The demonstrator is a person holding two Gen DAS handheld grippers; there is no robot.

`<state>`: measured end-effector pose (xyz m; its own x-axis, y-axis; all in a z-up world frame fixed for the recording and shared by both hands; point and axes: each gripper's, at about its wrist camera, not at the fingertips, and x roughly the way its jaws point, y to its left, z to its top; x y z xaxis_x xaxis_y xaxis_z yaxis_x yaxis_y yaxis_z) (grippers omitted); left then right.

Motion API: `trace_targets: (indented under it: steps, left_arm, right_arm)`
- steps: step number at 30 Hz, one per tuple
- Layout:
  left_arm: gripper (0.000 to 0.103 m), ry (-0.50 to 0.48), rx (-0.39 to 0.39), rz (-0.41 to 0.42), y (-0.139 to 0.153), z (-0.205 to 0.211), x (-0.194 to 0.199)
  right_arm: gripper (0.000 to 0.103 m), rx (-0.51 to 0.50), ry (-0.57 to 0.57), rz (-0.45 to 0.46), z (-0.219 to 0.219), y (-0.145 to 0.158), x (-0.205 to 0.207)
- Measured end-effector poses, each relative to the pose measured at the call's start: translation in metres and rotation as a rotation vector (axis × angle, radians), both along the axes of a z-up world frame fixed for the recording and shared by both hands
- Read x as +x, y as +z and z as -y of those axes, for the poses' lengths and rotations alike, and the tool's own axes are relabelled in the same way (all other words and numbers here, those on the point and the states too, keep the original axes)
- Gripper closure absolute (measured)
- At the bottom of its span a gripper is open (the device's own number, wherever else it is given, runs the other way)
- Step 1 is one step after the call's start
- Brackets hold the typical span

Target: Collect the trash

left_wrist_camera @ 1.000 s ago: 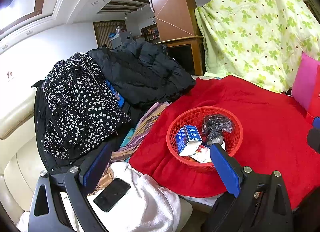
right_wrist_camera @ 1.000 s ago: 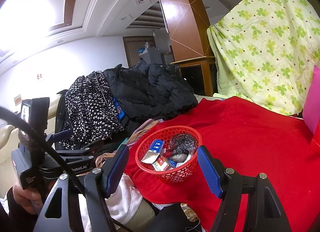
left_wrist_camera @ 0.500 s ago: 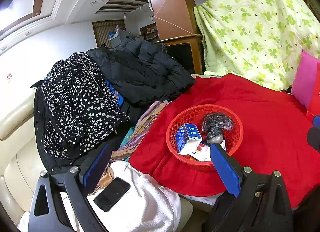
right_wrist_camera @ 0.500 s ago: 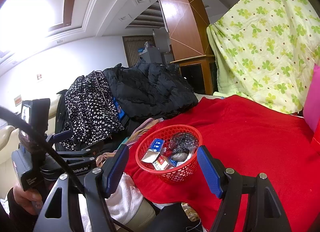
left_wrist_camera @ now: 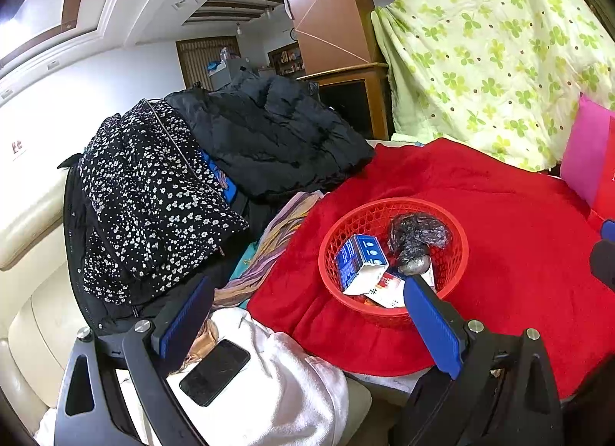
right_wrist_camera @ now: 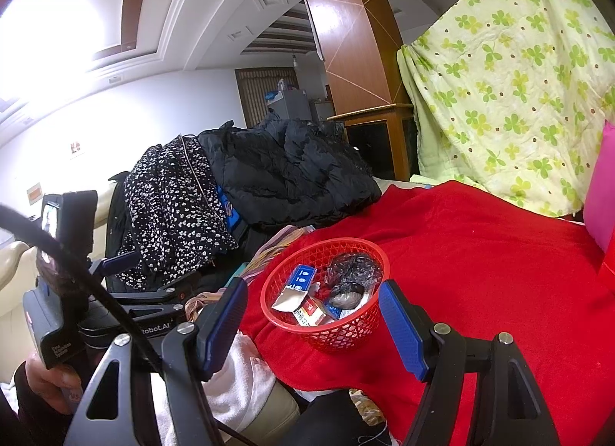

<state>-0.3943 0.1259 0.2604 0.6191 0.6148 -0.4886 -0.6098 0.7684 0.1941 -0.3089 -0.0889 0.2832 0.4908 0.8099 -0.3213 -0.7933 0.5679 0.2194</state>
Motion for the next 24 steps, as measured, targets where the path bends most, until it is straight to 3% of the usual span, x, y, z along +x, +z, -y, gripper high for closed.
trace_targets:
  steps: [24]
  left_arm:
    - [0.004,-0.004,0.001,-0.01,-0.0031,-0.0016,0.0025]
  right_arm:
    - [0.029,-0.008,0.002,-0.016,-0.0062,-0.0037,0.0041]
